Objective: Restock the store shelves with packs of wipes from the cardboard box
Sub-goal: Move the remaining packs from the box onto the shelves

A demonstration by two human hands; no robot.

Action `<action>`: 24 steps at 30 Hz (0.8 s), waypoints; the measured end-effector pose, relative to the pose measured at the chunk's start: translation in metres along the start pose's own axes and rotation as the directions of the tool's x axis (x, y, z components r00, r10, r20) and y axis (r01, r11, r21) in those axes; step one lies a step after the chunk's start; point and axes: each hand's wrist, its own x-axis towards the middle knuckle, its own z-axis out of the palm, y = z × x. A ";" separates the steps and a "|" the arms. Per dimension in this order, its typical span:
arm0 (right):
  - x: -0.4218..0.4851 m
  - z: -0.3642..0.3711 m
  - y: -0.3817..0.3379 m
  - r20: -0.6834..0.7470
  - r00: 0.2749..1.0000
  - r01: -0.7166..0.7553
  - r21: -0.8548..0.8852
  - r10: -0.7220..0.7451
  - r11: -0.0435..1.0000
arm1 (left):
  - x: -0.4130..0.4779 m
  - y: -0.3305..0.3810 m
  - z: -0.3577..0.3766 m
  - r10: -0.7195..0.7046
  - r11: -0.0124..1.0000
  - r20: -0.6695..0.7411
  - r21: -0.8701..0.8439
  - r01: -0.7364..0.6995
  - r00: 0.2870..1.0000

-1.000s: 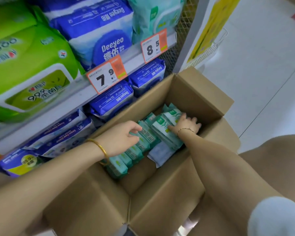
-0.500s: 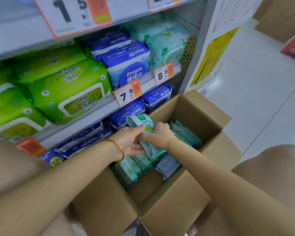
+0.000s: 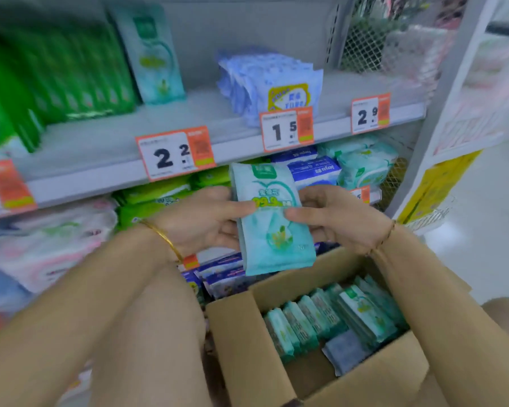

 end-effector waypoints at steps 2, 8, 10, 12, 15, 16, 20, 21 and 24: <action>0.002 0.015 -0.033 0.043 0.997 0.069 0.011 -0.070 0.998 | -0.023 0.022 -0.017 0.075 0.997 0.001 0.017 -0.075 0.997; 0.060 0.051 -0.119 -0.032 0.967 0.251 -0.055 -0.253 0.966 | -0.034 0.077 -0.082 0.276 0.961 -0.290 0.106 -0.256 0.916; 0.095 0.061 -0.140 -0.072 0.965 0.248 -0.078 -0.254 0.966 | -0.020 0.090 -0.104 0.310 0.951 -0.414 0.130 -0.281 0.856; 0.128 0.069 -0.156 -0.098 0.962 0.243 -0.105 -0.253 0.964 | 0.000 0.099 -0.123 0.332 0.943 -0.500 0.176 -0.281 0.800; 0.177 0.077 -0.172 -0.185 0.936 0.274 -0.153 -0.300 0.949 | 0.033 0.108 -0.144 0.373 0.914 -0.588 0.368 -0.173 0.718; 0.193 0.078 -0.172 -0.229 0.919 0.283 -0.186 -0.321 0.941 | 0.043 0.110 -0.149 0.368 0.900 -0.617 0.424 -0.100 0.696; 0.249 0.077 -0.160 -0.362 0.866 0.229 -0.327 -0.345 0.917 | 0.073 0.111 -0.158 0.276 0.843 -0.706 0.504 0.189 0.652; 0.257 0.078 -0.156 -0.376 0.866 0.201 -0.342 -0.329 0.918 | 0.083 0.109 -0.161 0.259 0.842 -0.717 0.496 0.214 0.647; 0.275 0.082 -0.159 -0.412 0.828 0.174 -0.454 -0.380 0.874 | 0.095 0.106 -0.167 0.269 0.838 -0.732 0.498 0.223 0.626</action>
